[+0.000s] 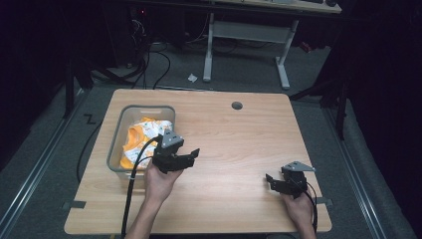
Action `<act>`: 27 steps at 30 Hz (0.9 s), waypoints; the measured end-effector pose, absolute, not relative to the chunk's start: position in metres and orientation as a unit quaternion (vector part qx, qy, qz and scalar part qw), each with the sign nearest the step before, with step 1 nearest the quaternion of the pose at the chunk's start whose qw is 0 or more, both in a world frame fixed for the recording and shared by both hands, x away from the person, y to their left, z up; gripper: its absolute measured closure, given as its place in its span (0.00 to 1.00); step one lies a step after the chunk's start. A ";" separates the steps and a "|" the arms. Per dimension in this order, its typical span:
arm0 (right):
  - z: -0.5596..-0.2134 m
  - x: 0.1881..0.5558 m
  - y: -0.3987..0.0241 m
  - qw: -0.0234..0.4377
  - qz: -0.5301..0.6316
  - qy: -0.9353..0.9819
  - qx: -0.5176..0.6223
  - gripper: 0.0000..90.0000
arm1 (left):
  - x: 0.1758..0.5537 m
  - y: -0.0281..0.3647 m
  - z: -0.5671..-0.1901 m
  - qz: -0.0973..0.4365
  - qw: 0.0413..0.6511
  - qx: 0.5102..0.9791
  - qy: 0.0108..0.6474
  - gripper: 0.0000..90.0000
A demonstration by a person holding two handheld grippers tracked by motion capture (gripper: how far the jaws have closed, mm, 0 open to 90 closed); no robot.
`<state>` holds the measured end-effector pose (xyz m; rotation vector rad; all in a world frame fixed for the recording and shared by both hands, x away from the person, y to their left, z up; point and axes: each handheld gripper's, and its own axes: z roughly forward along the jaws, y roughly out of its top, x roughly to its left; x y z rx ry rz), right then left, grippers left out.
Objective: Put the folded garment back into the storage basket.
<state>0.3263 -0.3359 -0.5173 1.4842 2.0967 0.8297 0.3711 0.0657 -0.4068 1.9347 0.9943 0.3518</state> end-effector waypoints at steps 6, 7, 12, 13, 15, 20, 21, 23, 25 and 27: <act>-0.517 0.326 -0.336 0.219 0.300 0.758 0.536 0.31 | 0.368 0.060 -0.410 0.133 0.454 0.785 0.400 0.41; -0.517 0.326 -0.336 0.219 0.300 0.757 0.537 0.31 | 0.368 0.059 -0.411 0.134 0.454 0.785 0.399 0.41; -0.517 0.326 -0.336 0.219 0.300 0.758 0.537 0.31 | 0.366 0.054 -0.415 0.127 0.453 0.789 0.395 0.41; -0.517 0.326 -0.336 0.219 0.300 0.757 0.537 0.31 | 0.366 0.053 -0.417 0.125 0.454 0.789 0.394 0.41; -0.517 0.326 -0.336 0.219 0.300 0.758 0.537 0.31 | 0.365 0.051 -0.419 0.121 0.453 0.791 0.393 0.41; -0.517 0.326 -0.336 0.219 0.300 0.758 0.537 0.31 | 0.363 0.046 -0.425 0.114 0.454 0.793 0.389 0.41; -0.517 0.326 -0.336 0.219 0.300 0.758 0.537 0.31 | 0.363 0.045 -0.426 0.112 0.454 0.794 0.389 0.41; -0.517 0.326 -0.336 0.219 0.300 0.758 0.537 0.31 | 0.363 0.043 -0.429 0.108 0.455 0.794 0.390 0.41; -0.517 0.326 -0.336 0.219 0.300 0.757 0.537 0.31 | 0.363 0.042 -0.431 0.105 0.454 0.795 0.389 0.41; -0.517 0.326 -0.336 0.219 0.300 0.757 0.537 0.31 | 0.362 0.040 -0.433 0.102 0.453 0.796 0.388 0.41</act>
